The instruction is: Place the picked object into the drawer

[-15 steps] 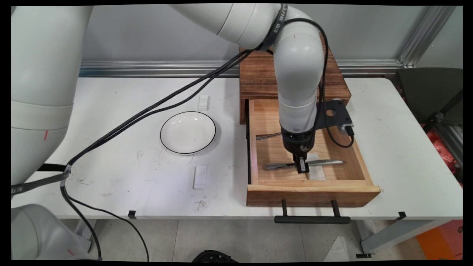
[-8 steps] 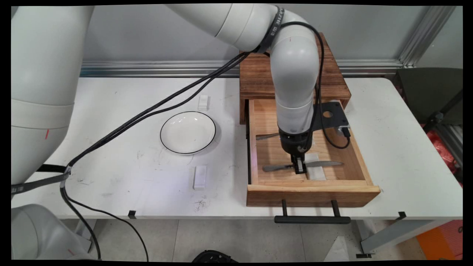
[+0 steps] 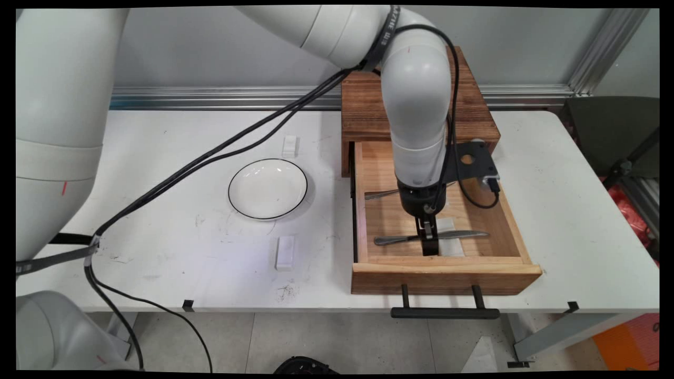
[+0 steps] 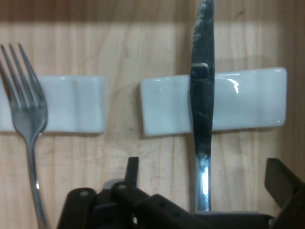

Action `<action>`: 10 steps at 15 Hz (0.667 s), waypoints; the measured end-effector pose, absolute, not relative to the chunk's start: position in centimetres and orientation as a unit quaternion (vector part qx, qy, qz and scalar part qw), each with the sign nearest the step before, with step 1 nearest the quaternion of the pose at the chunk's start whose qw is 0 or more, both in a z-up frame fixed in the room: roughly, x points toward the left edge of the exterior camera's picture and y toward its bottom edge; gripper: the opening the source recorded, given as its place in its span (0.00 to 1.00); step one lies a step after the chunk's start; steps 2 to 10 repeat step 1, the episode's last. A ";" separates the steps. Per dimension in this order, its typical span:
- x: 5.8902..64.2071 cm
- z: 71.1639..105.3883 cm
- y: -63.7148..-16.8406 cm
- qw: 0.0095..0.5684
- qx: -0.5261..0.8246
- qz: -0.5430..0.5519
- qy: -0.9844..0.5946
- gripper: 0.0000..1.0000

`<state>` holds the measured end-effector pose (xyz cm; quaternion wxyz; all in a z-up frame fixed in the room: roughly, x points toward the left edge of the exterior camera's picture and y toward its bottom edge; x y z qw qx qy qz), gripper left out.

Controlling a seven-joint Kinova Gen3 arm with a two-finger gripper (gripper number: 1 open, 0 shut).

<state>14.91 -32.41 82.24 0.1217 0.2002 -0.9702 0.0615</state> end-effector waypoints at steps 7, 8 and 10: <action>15.0 82.6 -32.4 0.122 0.196 0.063 -0.971 1.00; 15.0 82.6 -32.4 0.122 0.196 0.063 -0.971 1.00; 15.0 82.6 -32.4 0.122 0.196 0.063 -0.971 1.00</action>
